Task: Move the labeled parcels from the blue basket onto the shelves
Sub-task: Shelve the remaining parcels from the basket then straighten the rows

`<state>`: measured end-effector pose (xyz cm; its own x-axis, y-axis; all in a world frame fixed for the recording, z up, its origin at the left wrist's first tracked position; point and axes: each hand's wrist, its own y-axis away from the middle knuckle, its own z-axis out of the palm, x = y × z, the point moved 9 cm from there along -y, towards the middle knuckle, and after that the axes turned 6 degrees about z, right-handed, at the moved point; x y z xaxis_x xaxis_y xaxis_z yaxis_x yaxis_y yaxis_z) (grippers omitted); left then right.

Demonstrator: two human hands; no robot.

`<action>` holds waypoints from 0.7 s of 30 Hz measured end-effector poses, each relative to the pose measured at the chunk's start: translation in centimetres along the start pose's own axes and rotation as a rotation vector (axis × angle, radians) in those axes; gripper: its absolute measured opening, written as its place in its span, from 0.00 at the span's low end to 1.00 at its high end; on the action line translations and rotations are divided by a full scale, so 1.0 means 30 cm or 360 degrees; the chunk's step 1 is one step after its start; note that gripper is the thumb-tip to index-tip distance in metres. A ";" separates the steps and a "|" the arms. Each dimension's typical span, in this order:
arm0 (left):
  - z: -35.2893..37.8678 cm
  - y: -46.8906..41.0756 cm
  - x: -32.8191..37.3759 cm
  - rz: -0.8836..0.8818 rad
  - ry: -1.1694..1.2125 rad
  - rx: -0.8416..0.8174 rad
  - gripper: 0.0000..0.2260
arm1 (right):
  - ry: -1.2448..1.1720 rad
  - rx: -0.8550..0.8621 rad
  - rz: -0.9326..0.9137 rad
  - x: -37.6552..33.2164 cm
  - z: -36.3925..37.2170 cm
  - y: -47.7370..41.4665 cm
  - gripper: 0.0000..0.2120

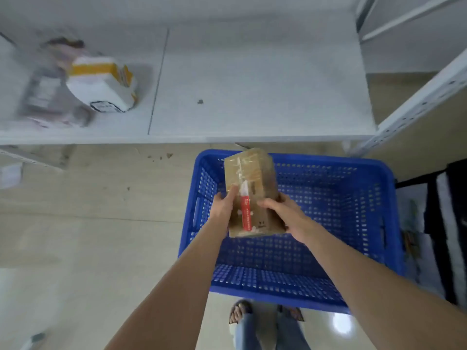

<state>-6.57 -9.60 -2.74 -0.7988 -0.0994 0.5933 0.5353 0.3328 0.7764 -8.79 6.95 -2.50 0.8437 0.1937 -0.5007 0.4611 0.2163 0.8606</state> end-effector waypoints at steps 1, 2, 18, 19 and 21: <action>-0.004 0.070 0.074 0.0053 -0.0010 -0.0090 0.33 | 0.0011 0.0082 -0.0076 -0.063 0.005 0.080 0.28; -0.010 0.147 0.144 0.0077 -0.0010 -0.0172 0.32 | 0.0012 0.0142 -0.0150 -0.124 0.013 0.158 0.30; -0.264 0.982 0.903 0.0393 0.0692 -0.0437 0.24 | -0.0038 -0.0245 -0.0485 -0.918 0.196 1.069 0.32; -0.283 1.009 0.934 0.0430 0.0650 -0.0405 0.24 | -0.0055 -0.0253 -0.0525 -0.949 0.204 1.100 0.28; -0.331 1.053 0.993 0.0489 0.0572 -0.0337 0.24 | -0.0116 -0.0239 -0.0592 -1.000 0.217 1.150 0.24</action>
<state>-10.72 -11.37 41.56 -0.4713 -0.3550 0.8074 0.8037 0.2040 0.5589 -16.40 2.36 42.82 0.6467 0.0087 -0.7627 0.6978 0.3970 0.5961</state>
